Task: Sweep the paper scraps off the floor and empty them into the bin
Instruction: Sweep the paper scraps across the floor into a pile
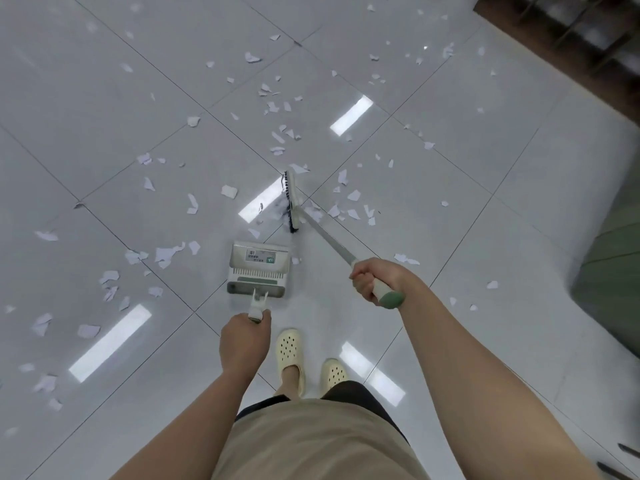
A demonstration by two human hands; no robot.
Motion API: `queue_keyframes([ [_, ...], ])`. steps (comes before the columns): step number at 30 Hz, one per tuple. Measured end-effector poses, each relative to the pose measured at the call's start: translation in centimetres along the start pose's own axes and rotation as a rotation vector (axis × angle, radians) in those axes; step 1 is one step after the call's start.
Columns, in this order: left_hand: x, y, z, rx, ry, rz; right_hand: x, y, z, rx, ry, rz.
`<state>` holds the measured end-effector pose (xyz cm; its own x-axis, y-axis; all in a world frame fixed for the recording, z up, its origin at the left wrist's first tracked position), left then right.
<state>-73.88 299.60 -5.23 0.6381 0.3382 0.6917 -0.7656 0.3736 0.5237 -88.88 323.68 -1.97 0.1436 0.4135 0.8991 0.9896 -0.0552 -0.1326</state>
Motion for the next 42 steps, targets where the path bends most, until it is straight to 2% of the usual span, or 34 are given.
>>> queue_keyframes([
  [2,-0.3,-0.1,0.1,0.022,0.010,0.013,0.6,0.7,-0.3,0.027,0.037,0.048],
  [9,-1.6,-0.2,0.6,0.085,0.021,0.021,1.8,3.0,-0.7,-0.136,0.146,0.136],
  [15,-1.1,-2.3,0.3,0.090,-0.018,0.037,1.8,4.9,-2.7,-0.021,0.257,0.060],
  [21,0.5,-4.8,1.2,0.079,-0.015,0.085,-2.7,7.4,-7.0,0.049,0.112,-0.120],
  [26,2.1,-6.1,2.4,0.198,0.086,0.148,-6.5,7.1,-11.2,0.064,-0.018,-0.136],
  [30,2.4,-6.0,4.3,0.257,0.160,0.189,-7.9,3.7,-8.9,-0.071,-0.125,-0.067],
  [37,2.7,-2.1,2.2,0.095,0.190,0.111,-4.7,2.4,-5.1,-0.159,-0.269,0.001],
  [42,2.8,3.5,-3.1,0.123,0.180,0.079,2.4,1.3,4.5,-0.290,-0.248,0.112],
])
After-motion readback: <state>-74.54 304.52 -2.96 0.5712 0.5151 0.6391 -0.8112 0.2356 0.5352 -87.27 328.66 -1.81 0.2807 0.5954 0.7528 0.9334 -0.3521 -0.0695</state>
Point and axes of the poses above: each hand's wrist, its own x-axis away from the middle knuckle, its own z-axis out of the back of the hand, y = z × x, the point moved 2 cm from there along -x, towards the middle knuckle, and after that the axes turned 11 degrees about -y, right-handed, at the moved point
